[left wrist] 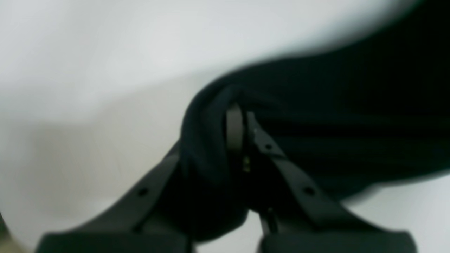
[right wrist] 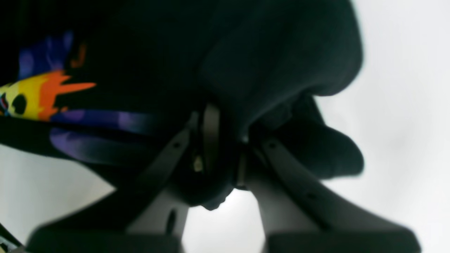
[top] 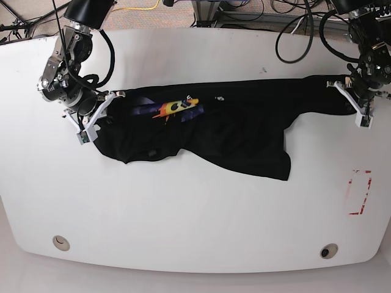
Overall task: Fold the T-shirt properly
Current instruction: 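Swing the held shirt back and lay it flat on the table, then release the right gripper and regrasp the shirt edge nearby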
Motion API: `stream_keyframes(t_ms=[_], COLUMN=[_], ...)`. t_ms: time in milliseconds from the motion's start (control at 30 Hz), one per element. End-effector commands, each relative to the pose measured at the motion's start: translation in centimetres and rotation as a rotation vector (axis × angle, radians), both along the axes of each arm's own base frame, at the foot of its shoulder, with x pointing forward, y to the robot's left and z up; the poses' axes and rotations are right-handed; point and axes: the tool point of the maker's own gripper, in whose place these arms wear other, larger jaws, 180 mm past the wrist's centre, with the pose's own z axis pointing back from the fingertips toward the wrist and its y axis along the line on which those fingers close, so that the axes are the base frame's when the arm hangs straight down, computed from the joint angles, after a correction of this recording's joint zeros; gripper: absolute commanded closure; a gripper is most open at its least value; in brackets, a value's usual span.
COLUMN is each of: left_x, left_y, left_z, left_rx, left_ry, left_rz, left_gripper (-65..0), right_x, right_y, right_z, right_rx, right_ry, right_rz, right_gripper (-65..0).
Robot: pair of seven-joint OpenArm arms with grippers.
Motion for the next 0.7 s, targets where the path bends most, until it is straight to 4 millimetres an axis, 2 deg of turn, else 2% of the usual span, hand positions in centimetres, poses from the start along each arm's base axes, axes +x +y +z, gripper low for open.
stream_keyframes(t_ms=[0, 167, 333, 467, 567, 600, 667], left_x=[0.3, 0.3, 0.8, 1.3, 1.4, 1.4, 1.3], left_y=[0.7, 0.7, 0.5, 0.2, 0.0, 0.0, 0.0], left_z=[0.9, 1.0, 2.1, 3.7, 4.0, 4.0, 4.0], left_rx=[0.030, 0.032, 0.049, 0.074, 0.081, 0.081, 0.080], left_ry=[-0.015, -0.017, -0.047, -0.087, -0.095, -0.095, -0.095], left_rz=[0.001, -0.002, -0.013, -0.030, -0.035, -0.035, -0.036], left_gripper=[-1.4, -1.4, -1.4, -1.4, -1.4, -1.4, -1.4], right_x=[0.8, 1.0, 1.1, 1.4, 1.7, 1.7, 1.8], right_y=[-0.5, -0.6, -0.6, -0.6, -0.7, -0.6, -0.7], right_z=[1.2, 1.7, 2.2, 3.4, 4.5, 4.8, 5.4], right_rx=[-0.014, -0.023, -0.034, -0.053, -0.072, -0.076, -0.089], right_ry=[-0.044, -0.060, -0.075, -0.111, -0.145, -0.153, -0.169], right_rz=[-0.001, 0.001, 0.004, 0.010, 0.015, 0.018, 0.021], right_gripper=[-4.9, -4.9, -4.9, -4.9, -5.7, -6.3, -11.6])
